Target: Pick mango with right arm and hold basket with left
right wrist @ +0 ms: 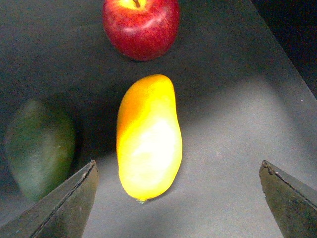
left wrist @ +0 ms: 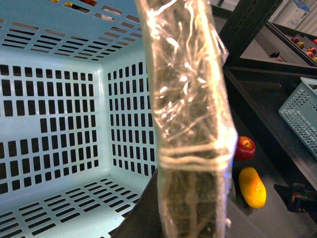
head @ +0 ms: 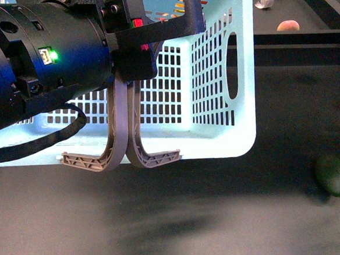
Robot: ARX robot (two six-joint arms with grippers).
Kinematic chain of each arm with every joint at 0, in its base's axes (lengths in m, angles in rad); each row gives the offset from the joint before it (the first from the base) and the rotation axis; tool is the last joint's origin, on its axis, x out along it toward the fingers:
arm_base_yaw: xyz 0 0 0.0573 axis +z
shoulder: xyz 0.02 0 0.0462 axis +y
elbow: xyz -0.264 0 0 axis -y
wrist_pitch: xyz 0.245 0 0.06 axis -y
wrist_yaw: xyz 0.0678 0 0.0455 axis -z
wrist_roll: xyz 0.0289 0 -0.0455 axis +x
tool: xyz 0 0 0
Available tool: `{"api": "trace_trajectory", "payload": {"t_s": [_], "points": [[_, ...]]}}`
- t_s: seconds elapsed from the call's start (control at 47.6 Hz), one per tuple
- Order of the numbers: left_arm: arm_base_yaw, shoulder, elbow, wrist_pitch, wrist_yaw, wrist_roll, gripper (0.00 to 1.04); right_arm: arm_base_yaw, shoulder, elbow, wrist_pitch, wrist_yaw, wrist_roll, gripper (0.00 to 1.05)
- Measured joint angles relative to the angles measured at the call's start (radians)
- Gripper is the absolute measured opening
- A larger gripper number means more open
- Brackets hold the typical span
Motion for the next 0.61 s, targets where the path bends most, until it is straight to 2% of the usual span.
{"api": "trace_trajectory", "payload": {"t_s": [0.21, 0.609], "points": [[0.0, 0.0, 0.0, 0.0, 0.001, 0.0, 0.08, 0.005, 0.109, 0.154, -0.085, 0.034, -0.002, 0.97], [0.0, 0.0, 0.0, 0.0, 0.0, 0.0, 0.08, 0.055, 0.218, 0.308, -0.138, 0.077, -0.003, 0.97]]}}
